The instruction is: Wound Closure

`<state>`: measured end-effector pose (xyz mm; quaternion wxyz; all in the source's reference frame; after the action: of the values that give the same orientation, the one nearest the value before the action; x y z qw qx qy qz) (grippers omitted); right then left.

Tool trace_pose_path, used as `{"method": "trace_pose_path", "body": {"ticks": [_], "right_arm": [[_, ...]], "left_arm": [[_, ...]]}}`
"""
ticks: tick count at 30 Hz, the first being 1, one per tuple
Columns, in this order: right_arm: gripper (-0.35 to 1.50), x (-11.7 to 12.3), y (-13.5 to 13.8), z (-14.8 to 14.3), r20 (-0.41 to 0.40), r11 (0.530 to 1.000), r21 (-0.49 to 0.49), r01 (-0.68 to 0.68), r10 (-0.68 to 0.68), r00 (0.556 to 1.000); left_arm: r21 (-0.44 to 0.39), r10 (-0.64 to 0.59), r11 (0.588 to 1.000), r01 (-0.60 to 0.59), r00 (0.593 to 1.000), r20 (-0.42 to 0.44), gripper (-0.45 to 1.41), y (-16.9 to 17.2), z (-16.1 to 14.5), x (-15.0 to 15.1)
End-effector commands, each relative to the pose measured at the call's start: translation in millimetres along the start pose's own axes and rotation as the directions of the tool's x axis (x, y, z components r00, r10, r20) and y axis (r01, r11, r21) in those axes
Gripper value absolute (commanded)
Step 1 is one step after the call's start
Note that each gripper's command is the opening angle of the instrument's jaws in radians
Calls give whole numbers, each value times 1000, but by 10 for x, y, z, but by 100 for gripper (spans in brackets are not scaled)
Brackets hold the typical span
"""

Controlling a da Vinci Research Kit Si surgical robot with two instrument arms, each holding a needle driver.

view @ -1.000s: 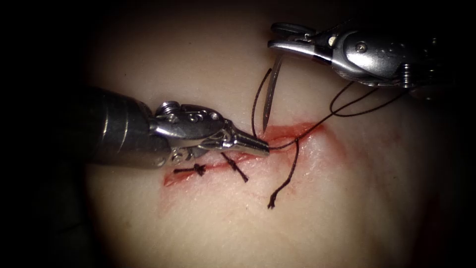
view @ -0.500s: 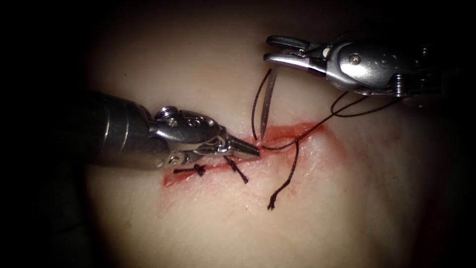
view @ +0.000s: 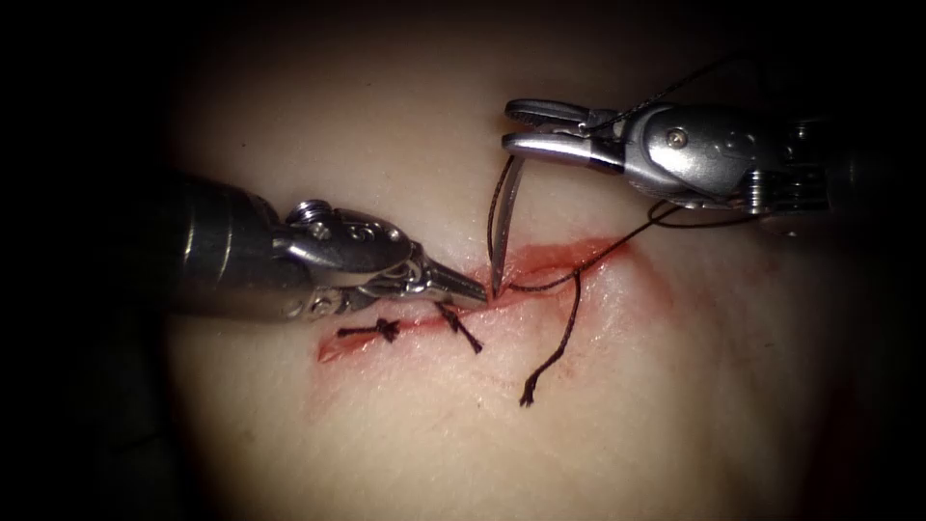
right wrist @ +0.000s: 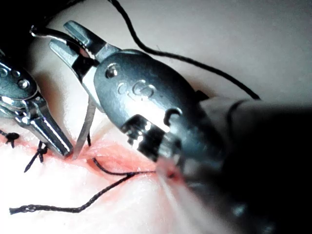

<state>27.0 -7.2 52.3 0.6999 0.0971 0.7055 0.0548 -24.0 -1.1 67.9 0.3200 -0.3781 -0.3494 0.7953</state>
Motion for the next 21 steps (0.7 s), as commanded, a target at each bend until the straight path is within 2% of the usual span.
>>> {"method": "trace_pose_path", "body": {"ticks": [1,17,21], "right_arm": [[-35,-1,1,8,-5,1000,14,-2,2,1000],[-35,-5,7,7,-25,997,76,12,-10,1000],[-35,-8,2,8,-8,990,67,-125,126,992]], "left_arm": [[0,1,1000,-1,1000,-2,-45,-2,7,-1],[0,1,1000,-1,1000,-2,-45,-1,7,-2],[0,0,1000,0,1000,-2,-42,0,7,-2]]}}
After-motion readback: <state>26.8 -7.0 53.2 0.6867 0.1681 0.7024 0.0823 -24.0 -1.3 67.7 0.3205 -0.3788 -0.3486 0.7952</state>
